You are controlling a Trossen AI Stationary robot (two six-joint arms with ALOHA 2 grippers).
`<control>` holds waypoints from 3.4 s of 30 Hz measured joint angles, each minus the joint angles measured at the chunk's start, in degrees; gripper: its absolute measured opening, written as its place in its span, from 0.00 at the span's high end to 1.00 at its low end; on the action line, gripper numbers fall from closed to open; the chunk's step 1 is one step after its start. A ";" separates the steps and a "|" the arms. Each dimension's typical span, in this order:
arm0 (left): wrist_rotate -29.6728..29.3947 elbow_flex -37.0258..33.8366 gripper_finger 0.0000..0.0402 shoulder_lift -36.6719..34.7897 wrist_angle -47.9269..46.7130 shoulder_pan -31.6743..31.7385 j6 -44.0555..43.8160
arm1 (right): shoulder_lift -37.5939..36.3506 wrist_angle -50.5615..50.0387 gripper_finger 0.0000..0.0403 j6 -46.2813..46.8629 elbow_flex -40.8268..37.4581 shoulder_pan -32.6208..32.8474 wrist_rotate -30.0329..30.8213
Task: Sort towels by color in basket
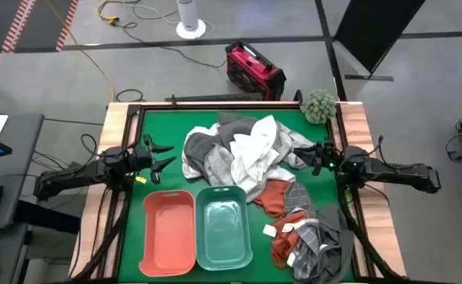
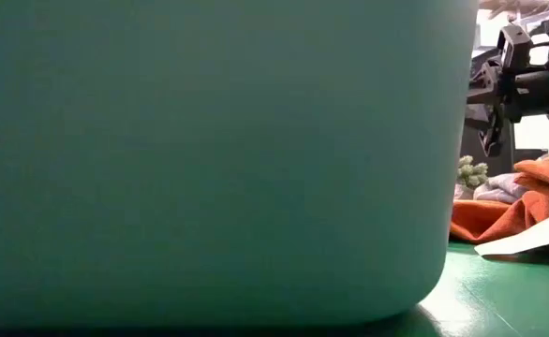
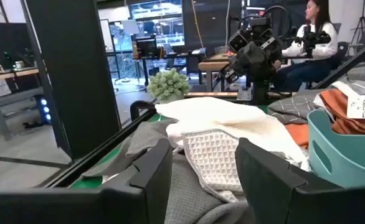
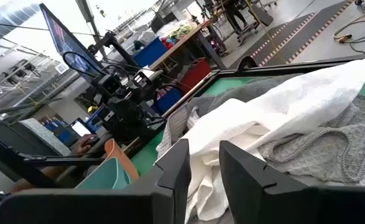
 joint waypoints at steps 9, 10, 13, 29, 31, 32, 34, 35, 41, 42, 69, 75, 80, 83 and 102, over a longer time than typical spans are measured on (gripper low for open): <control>0.01 0.00 0.58 0.00 0.02 -0.01 0.00 | 0.00 0.00 0.71 -0.02 0.00 0.00 0.02; 0.02 -0.01 0.58 0.00 0.01 -0.01 0.00 | 0.00 0.00 0.71 0.00 0.00 0.00 0.01; 0.00 -0.01 0.58 0.00 0.00 -0.01 0.00 | 0.00 0.00 0.71 -0.02 0.00 0.00 0.01; 0.01 0.00 0.58 0.00 0.02 -0.02 0.00 | 0.00 0.00 0.71 0.00 0.00 0.04 0.01; 0.01 -0.01 0.58 0.00 0.01 0.00 0.00 | 0.00 0.00 0.71 -0.01 0.00 0.04 0.00; 0.00 -0.02 0.58 0.00 0.00 -0.01 0.00 | 0.00 0.00 0.71 -0.02 0.00 0.04 0.00; 0.02 0.00 0.58 0.00 0.00 -0.02 0.00 | 0.00 0.00 0.71 -0.01 0.00 0.04 0.00; 0.02 -0.02 0.58 0.00 0.02 0.00 0.00 | 0.00 0.00 0.71 0.00 0.00 0.04 0.00; 0.00 -0.01 0.58 0.00 0.00 -0.01 0.00 | 0.00 0.00 0.71 -0.02 0.00 0.04 0.01; 0.02 -0.01 0.58 0.00 0.01 -0.01 0.00 | 0.00 0.00 0.71 0.00 0.00 0.04 0.01; 0.00 0.00 0.58 0.00 0.00 0.00 0.00 | 0.00 1.68 0.71 0.00 -0.02 -0.07 0.07; 0.02 -0.01 0.58 0.00 0.01 -0.02 0.00 | -0.01 3.05 0.71 0.00 -0.02 -0.07 0.07; 0.02 -0.01 0.58 0.00 0.00 -0.01 0.00 | -0.02 3.48 0.71 0.02 -0.02 -0.07 0.07; 0.02 -0.01 0.58 0.00 0.00 -0.01 0.00 | -0.02 3.82 0.71 0.02 -0.02 -0.07 0.07; 0.02 0.00 0.58 0.00 0.11 0.00 -20.02 | 0.00 4.35 0.71 -2.71 -0.02 0.10 -0.17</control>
